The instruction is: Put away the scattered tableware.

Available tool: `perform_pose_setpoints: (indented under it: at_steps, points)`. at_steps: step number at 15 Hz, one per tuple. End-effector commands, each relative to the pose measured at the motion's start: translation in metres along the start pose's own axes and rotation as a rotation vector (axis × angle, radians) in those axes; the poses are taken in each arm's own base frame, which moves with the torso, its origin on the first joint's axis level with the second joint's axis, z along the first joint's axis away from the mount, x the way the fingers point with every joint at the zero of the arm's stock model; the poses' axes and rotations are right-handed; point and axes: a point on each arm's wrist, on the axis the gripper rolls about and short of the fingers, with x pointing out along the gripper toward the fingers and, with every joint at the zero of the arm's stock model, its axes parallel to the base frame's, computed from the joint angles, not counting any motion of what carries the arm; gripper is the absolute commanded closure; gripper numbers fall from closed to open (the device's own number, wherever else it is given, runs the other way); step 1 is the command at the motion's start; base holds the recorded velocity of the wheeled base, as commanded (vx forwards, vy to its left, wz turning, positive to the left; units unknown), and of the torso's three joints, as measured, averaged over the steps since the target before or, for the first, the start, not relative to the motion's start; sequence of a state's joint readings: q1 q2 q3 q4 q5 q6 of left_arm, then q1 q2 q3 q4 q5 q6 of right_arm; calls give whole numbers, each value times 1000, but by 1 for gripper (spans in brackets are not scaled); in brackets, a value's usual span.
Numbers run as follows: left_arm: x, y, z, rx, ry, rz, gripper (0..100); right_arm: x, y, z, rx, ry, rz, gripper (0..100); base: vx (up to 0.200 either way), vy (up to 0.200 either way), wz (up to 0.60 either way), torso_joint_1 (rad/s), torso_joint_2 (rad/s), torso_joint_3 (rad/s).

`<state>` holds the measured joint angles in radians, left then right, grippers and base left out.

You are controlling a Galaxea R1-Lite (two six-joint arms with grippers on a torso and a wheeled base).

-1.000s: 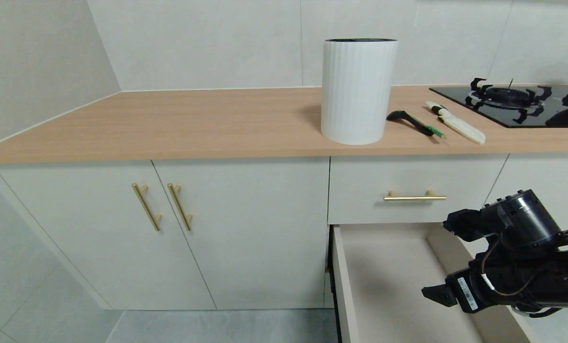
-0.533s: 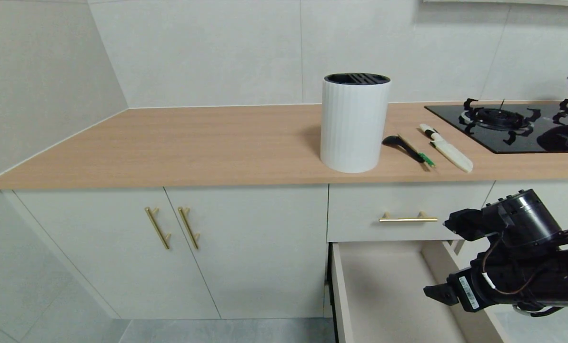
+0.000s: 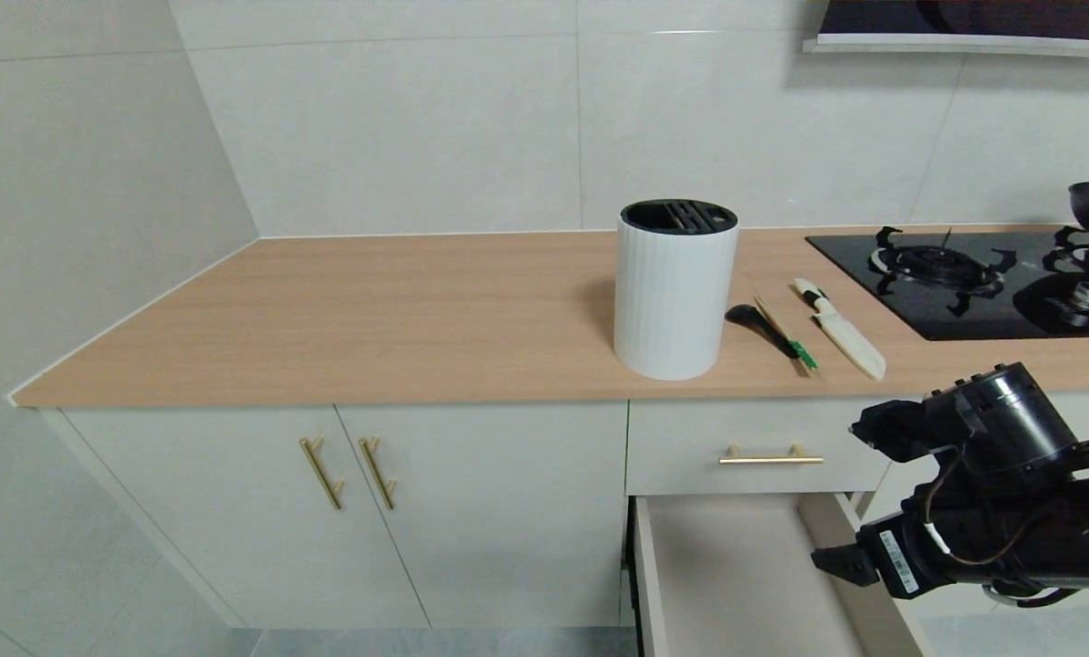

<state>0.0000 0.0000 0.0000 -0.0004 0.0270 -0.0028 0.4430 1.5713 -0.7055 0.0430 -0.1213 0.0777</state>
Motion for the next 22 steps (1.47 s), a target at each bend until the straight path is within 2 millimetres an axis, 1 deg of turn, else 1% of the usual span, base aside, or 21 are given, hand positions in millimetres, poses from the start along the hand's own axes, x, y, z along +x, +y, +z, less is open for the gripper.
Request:
perform_pose_setpoints:
  at_steps: [1,2,4,5,6,7,8,9,10,11,12,13,14,16,18,20,22]
  points:
    - [0,0,0,0,0,1,0,-5,0,1,0,-19,2,0,0,0,0,66,-178,-100]
    - [0,0,0,0,0,1,0,-8,-1,4,-2,-42,3,0,0,0,0,51,-85,-56]
    - [0,0,0,0,2,1,0,-10,-1,25,11,-155,-13,0,0,0,0,0,0,0]
    - [0,0,0,0,0,1,0,-11,-6,52,43,-253,-52,0,0,0,0,0,0,0]
    - [0,0,0,0,0,1,0,-14,-6,68,51,-296,-64,0,0,0,0,0,0,0]
    - [0,0,0,0,0,1,0,-15,-6,91,64,-347,-70,0,0,0,0,0,0,0]
    - [0,0,0,0,0,1,0,-15,-8,106,73,-371,-76,0,0,0,0,0,0,0]
    - [0,0,0,0,0,1,0,-14,-10,110,77,-377,-79,0,0,0,0,0,0,0]
    - [0,0,0,0,0,1,0,-5,-14,122,97,-390,-92,0,0,0,0,0,0,0]
    - [0,0,0,0,0,1,0,6,-17,123,109,-370,-102,0,0,0,0,0,0,0]
    - [0,0,0,0,0,1,0,8,-19,122,112,-365,-104,0,0,0,0,0,0,0]
    - [0,0,0,0,0,1,0,16,-31,127,145,-398,-144,0,0,0,0,0,0,0]
    - [0,0,0,0,0,1,0,19,-36,130,162,-435,-155,0,0,0,0,0,0,0]
    - [0,0,0,0,0,1,0,31,-45,131,199,-449,-179,0,0,0,0,0,0,0]
    - [0,0,0,0,0,1,0,50,-52,130,209,-417,-203,0,0,0,0,0,0,0]
    - [0,0,0,0,0,1,0,76,-60,135,225,-416,-220,0,0,0,0,0,0,0]
    - [0,0,0,0,0,1,0,86,-63,134,229,-407,-231,0,0,0,0,0,0,0]
